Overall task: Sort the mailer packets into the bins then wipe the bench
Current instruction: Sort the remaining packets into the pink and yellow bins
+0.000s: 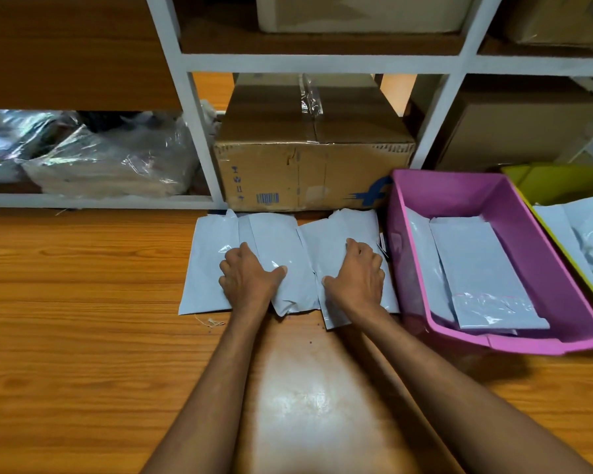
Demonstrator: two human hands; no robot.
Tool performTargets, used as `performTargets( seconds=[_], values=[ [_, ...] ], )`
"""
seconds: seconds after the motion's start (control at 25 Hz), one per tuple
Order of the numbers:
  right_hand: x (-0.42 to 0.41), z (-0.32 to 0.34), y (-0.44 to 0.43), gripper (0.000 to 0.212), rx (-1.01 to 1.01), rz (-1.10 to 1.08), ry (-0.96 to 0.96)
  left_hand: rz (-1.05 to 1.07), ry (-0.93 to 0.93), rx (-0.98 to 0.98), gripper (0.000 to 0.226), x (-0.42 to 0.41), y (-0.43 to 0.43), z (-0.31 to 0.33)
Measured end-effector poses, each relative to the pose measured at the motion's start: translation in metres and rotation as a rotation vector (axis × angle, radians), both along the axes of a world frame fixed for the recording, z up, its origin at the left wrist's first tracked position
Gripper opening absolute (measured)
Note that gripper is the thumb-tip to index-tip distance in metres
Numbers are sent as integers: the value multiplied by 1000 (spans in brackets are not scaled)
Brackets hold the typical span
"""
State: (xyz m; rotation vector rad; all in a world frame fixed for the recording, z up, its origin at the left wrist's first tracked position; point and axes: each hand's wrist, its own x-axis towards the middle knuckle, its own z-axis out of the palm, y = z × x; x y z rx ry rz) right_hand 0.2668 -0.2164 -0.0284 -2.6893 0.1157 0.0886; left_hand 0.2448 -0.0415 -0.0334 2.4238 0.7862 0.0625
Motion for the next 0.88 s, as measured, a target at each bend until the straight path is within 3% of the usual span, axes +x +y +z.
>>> performTargets(
  seconds=[0.2,0.4,0.48,0.64,0.88],
  values=[
    [10,1,3,88,13,-87,-37,-35,-69,60,72,14,0,-3],
    [20,10,2,99,300,-214,39,2,-94,-100,26,28,-3,-1],
    [20,20,2,84,426,-240,60,-3,-179,-251,17,27,-3,1],
    [1,50,1,25,492,-121,-82,-15,-347,-503,18,9,-5,20],
    [-39,123,-52,31,709,-24,-227,30,-494,-735,28,-27,-16,88]
  ],
)
